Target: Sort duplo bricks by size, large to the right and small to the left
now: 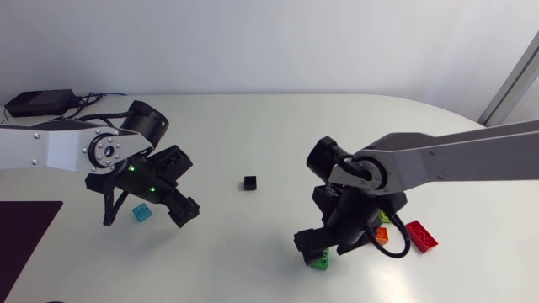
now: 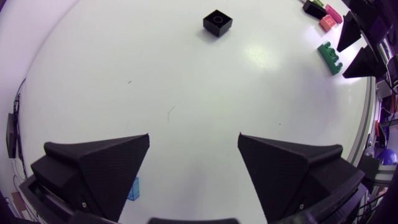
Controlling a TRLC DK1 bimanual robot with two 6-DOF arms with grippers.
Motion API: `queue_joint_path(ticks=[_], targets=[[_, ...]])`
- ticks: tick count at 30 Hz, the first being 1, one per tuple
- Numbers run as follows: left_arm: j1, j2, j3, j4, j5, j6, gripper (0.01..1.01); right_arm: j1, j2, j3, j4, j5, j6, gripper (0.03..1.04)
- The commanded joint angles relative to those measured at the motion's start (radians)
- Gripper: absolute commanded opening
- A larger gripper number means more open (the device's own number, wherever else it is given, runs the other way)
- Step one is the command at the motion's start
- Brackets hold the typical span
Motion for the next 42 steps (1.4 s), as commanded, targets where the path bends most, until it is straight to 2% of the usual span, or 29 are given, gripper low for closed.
queue_joint_path(ticks=[1, 5, 7, 9, 15, 16, 21, 28, 34, 42], targets=[[-0.004, 0.023, 0.011, -0.006, 0.01, -0.022, 0.989, 0.012, 0.065, -0.023, 0.012, -0.017, 0.008, 0.97], [0.01, 0.028, 0.01, -0.006, 0.01, -0.019, 0.989, 0.011, 0.116, 0.003, 0.031, -0.022, 0.011, 0.95], [0.012, 0.028, 0.01, -0.006, 0.01, -0.017, 0.989, 0.012, 0.125, 0.019, 0.038, -0.025, 0.015, 0.86], [0.013, 0.029, 0.011, -0.004, 0.01, -0.016, 0.989, 0.009, 0.125, 0.029, 0.049, -0.026, 0.022, 0.7], [0.018, 0.039, 0.011, 0.0, 0.012, -0.013, 0.989, -0.026, 0.1, 0.011, 0.091, -0.028, 0.031, 0.11], [0.018, 0.04, 0.011, 0.002, 0.012, -0.013, 0.989, -0.037, 0.093, 0.008, 0.094, -0.026, 0.029, 0.05], [0.018, 0.039, 0.011, 0.002, 0.015, -0.013, 0.989, -0.124, 0.0, 0.002, 0.041, -0.026, 0.015, 0.05], [0.015, 0.039, 0.018, 0.002, 0.015, -0.014, 0.989, -0.384, -0.131, 0.032, -0.071, -0.03, -0.086, 0.05], [0.002, 0.039, 0.022, 0.002, 0.015, -0.019, 0.989, -0.528, -0.113, 0.012, -0.069, -0.042, -0.136, 0.05], [-0.004, 0.039, 0.024, 0.002, 0.015, -0.019, 0.987, -0.634, -0.062, -0.014, -0.029, -0.059, -0.14, 0.05]])
